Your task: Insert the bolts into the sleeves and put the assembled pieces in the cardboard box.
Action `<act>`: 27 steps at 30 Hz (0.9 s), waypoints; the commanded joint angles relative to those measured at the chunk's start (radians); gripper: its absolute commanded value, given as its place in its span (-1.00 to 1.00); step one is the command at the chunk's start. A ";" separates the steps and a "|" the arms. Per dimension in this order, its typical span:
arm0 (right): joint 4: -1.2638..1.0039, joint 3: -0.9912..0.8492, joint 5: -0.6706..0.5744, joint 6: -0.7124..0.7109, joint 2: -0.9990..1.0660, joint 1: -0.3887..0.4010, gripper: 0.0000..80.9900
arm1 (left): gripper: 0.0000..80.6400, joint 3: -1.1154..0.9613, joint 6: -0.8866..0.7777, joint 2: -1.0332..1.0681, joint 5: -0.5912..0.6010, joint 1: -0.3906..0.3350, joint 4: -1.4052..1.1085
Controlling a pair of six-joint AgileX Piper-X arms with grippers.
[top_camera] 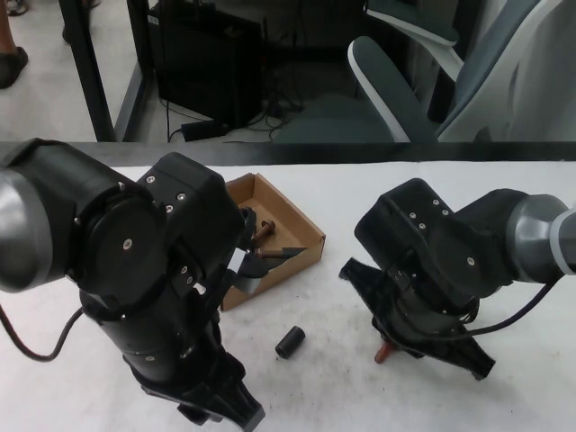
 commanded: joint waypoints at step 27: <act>-0.010 0.099 0.018 -0.960 -0.001 -0.051 -0.99 | 0.21 -0.252 -0.027 0.312 0.062 -0.005 -0.077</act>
